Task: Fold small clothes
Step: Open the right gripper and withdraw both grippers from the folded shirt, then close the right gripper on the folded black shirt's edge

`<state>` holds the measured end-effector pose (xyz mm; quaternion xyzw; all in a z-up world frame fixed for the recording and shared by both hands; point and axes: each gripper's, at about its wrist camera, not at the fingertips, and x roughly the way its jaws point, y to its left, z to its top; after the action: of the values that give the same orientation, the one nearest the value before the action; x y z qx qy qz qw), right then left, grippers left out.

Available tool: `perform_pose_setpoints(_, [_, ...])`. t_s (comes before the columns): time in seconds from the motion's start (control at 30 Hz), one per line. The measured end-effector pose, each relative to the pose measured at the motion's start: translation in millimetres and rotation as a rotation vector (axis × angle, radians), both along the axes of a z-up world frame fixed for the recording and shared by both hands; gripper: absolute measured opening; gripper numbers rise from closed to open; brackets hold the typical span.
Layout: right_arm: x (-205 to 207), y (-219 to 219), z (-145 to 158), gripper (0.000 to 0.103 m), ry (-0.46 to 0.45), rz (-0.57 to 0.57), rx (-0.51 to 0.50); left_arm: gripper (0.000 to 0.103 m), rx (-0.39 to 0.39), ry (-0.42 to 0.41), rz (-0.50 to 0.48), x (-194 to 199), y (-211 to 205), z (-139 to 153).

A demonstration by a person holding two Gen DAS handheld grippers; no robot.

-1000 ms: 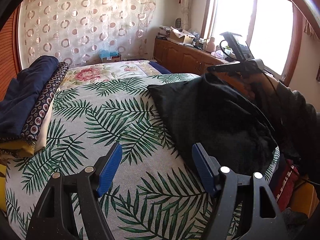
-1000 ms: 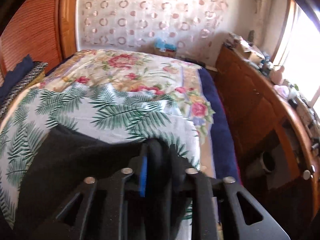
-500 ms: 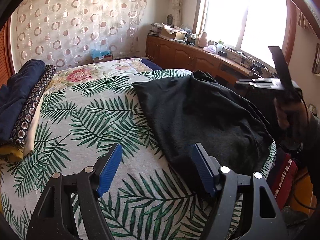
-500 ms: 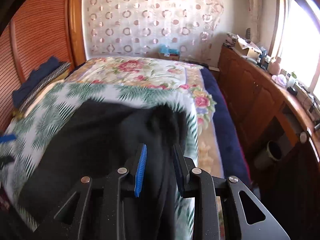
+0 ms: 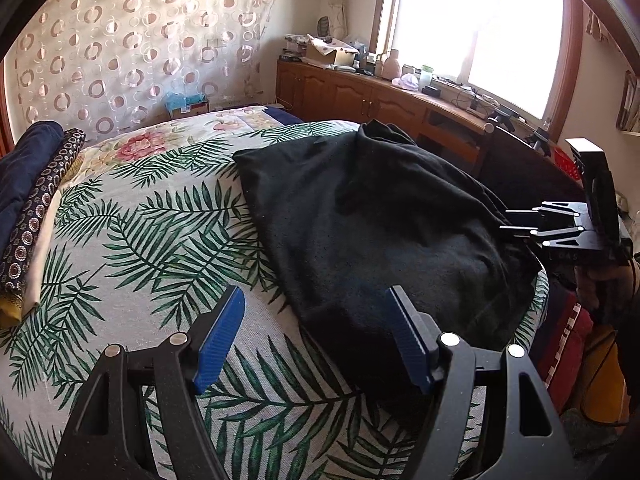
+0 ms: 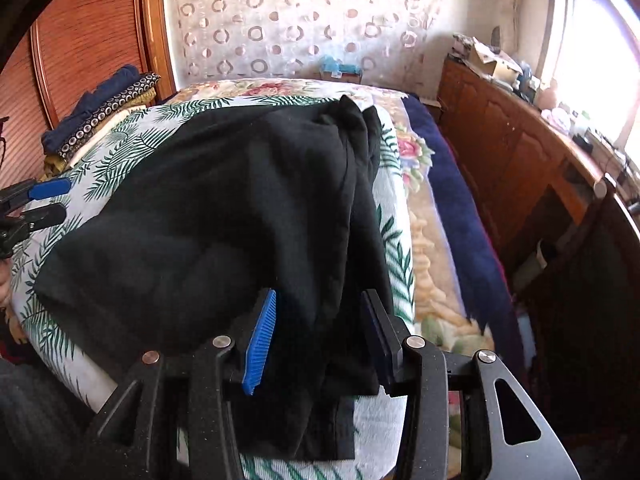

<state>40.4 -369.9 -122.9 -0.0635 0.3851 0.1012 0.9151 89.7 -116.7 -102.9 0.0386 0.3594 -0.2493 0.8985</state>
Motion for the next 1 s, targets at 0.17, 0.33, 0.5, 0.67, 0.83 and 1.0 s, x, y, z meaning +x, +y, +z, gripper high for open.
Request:
perform_pose_setpoints(0.17, [-7, -7, 0, 0.016, -0.008, 0.019, 0.029, 0.073, 0.006, 0.01, -0.014, 0, -6, -2])
perform_pose_setpoints(0.33, [-16, -4, 11, 0.006, -0.094, 0.028, 0.048, 0.073, 0.008, 0.019, -0.02, -1, -6, -2])
perform_pose_setpoints(0.5, [-29, -18, 12, 0.006, -0.098, -0.015, 0.043, 0.073, 0.003, 0.05, -0.034, -2, -8, -7])
perform_pose_setpoints(0.67, [-27, -13, 3, 0.021, -0.045, -0.033, 0.022, 0.073, -0.002, 0.089, -0.047, -5, -8, -14])
perform_pose_setpoints(0.83, [-19, -5, -2, 0.052, -0.027, -0.055, 0.009, 0.073, -0.006, 0.1, -0.066, -11, -10, -16])
perform_pose_setpoints(1.0, [-11, -7, -7, 0.054, 0.02, -0.057, 0.057, 0.073, -0.005, 0.128, -0.08, -13, -11, -23])
